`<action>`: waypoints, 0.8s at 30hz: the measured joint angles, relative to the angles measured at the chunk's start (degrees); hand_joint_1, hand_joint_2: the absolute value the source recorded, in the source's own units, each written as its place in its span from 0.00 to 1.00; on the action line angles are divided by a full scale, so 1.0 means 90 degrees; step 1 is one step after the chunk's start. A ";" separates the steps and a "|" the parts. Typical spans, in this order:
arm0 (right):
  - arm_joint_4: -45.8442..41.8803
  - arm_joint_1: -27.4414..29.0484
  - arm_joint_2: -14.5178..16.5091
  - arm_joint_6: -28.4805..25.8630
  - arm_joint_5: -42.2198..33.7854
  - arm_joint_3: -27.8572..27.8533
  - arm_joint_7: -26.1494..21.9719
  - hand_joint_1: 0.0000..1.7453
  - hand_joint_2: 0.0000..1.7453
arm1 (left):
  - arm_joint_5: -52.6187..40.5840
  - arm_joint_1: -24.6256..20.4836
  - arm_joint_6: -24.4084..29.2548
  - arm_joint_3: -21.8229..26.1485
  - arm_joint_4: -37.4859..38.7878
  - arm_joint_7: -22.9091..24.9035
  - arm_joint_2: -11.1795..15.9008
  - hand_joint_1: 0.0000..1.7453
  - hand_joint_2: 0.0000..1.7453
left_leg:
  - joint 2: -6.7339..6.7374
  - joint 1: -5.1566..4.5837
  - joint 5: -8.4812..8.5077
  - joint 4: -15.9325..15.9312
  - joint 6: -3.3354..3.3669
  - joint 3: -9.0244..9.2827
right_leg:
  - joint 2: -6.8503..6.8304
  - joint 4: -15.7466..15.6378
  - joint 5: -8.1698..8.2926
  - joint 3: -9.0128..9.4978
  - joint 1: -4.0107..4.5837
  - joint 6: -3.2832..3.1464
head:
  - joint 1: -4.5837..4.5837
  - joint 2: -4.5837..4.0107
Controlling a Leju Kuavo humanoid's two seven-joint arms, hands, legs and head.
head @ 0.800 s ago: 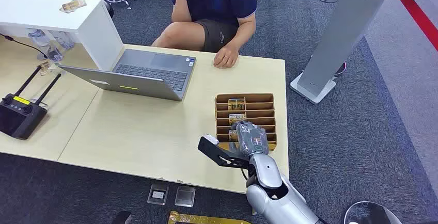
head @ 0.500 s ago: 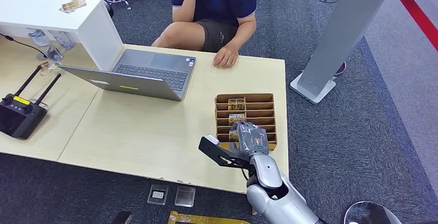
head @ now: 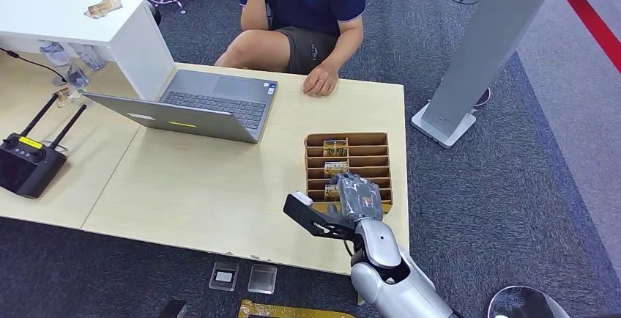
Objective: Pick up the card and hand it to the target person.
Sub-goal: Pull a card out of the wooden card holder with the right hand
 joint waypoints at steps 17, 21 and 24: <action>0.0001 0.0050 -0.0024 -0.0006 -0.0013 -0.0007 0.0009 0.73 1.00 | -0.0012 0.0003 0.0000 0.0000 0.0000 0.0000 0.0000 0.00 0.00 | 0.0000 0.0000 0.0000 0.0000 0.0000 0.0001 | 0.0001 0.0000 0.0000 0.0000 0.0000 0.0000 | -0.0001 0.0000; 0.0001 0.0056 -0.0030 -0.0053 -0.0015 -0.0016 0.0000 0.83 1.00 | -0.0015 0.0005 0.0001 0.0000 0.0000 0.0000 0.0000 0.00 0.00 | 0.0000 0.0000 0.0000 0.0000 0.0000 0.0001 | 0.0001 0.0000 0.0000 0.0000 0.0000 0.0000 | -0.0001 0.0000; 0.0001 0.0059 -0.0036 -0.0068 -0.0015 -0.0020 -0.0004 0.89 1.00 | -0.0016 0.0005 0.0001 0.0000 0.0000 0.0000 0.0000 0.00 0.00 | 0.0000 0.0000 0.0000 0.0000 0.0000 0.0001 | 0.0001 0.0000 0.0000 0.0000 0.0000 0.0000 | -0.0002 0.0000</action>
